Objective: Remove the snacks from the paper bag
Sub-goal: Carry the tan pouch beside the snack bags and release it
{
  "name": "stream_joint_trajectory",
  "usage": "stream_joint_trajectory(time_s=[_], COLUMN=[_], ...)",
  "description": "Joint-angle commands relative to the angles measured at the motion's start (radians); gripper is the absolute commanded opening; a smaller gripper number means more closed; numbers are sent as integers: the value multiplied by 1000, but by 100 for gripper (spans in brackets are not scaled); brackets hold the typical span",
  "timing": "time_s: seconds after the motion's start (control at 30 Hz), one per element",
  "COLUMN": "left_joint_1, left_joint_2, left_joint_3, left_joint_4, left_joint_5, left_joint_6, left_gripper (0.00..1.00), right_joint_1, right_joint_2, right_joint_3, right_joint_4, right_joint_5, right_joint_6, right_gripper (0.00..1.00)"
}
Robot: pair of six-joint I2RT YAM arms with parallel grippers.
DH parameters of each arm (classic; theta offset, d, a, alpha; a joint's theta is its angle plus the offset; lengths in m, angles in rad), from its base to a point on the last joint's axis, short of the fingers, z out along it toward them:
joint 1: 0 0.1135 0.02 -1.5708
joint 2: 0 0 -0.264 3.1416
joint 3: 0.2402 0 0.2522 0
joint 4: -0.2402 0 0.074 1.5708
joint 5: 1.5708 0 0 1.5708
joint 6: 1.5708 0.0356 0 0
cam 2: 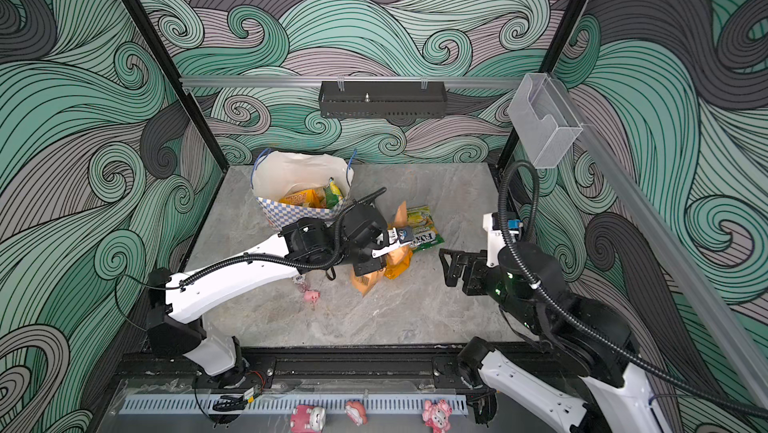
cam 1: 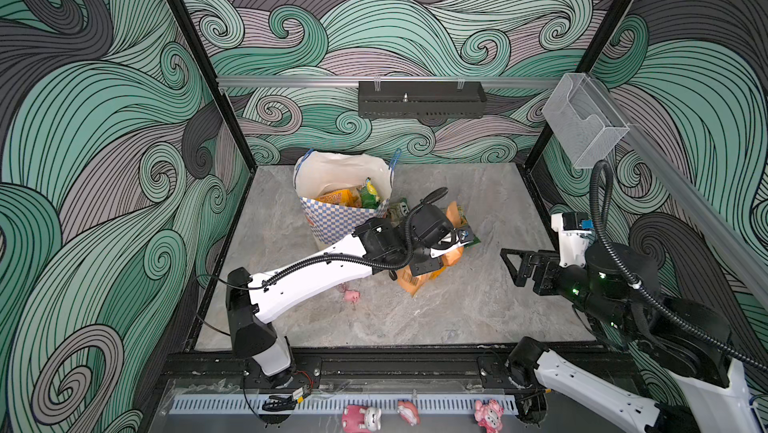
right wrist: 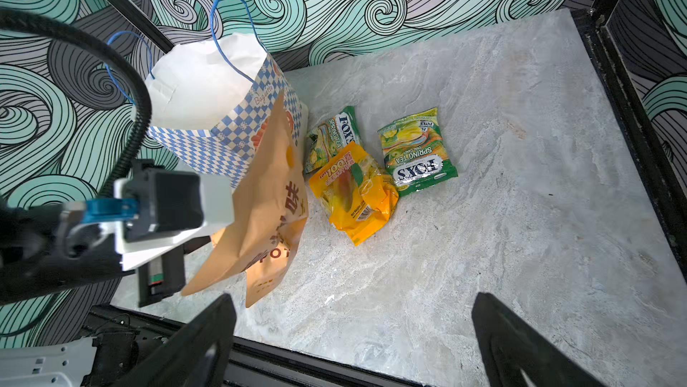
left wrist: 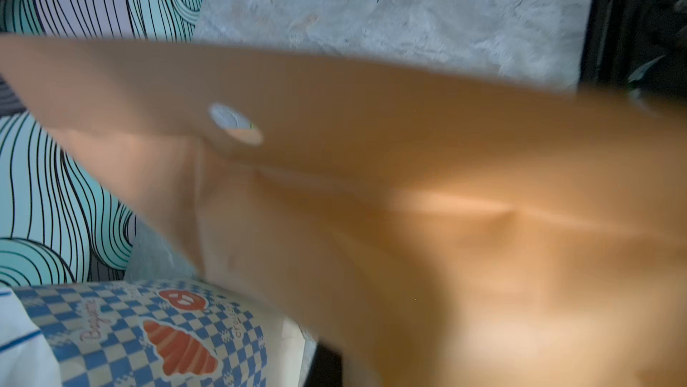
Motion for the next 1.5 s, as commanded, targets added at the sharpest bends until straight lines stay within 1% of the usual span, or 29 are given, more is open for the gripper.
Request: stream_joint_trajectory(time_s=[0.0,0.13,0.3,0.37,0.53,0.67,0.77,0.8,0.83,0.97,1.0,1.13,1.27,1.3,1.4,1.47], left_joint_1=[7,7,11,16,32,42,63,72,79,98,105,133,157,163,184,201], left_joint_2=[-117,-146,-140,-119,-33,-6,13,20,23,12,7,-10,-50,-63,-100,-126], left_joint_3=[-110,-245,-367,-379,-375,-416,-433,-430,-430,-443,-444,-447,-447,-445,-435,-419], left_joint_4=[112,173,273,283,242,299,312,304,303,325,330,333,345,350,365,371], left_joint_5=[-85,-87,-92,-87,-90,-105,-89,-79,-72,-38,-32,-9,40,59,117,141], left_joint_6=[-92,-184,-239,-261,-305,-305,-337,-349,-358,-382,-388,-413,-433,-441,-471,-487], left_gripper=[0,0,0,0,0,0,1,9,14,29,32,37,51,53,57,57], right_joint_1=[6,6,6,6,6,6,6,6,6,6,6,6,6,7,6,6], right_joint_2=[-5,1,13,11,3,2,11,16,19,28,29,34,40,43,61,74], right_joint_3=[-19,-31,-26,-26,-30,-35,-39,-42,-44,-48,-46,-45,-53,-57,-57,-55], right_joint_4=[-13,-13,-12,-13,-12,-13,-13,-14,-13,-12,-13,-13,-13,-12,-13,-11], right_joint_5=[4,-4,-15,-18,-32,-39,-63,-76,-84,-94,-92,-95,-115,-124,-152,-166], right_joint_6=[5,13,12,11,13,19,20,19,21,30,30,30,31,30,32,32], right_gripper=[99,99,99,99,99,99,99,99,99,99,99,99,99,99,99,99])
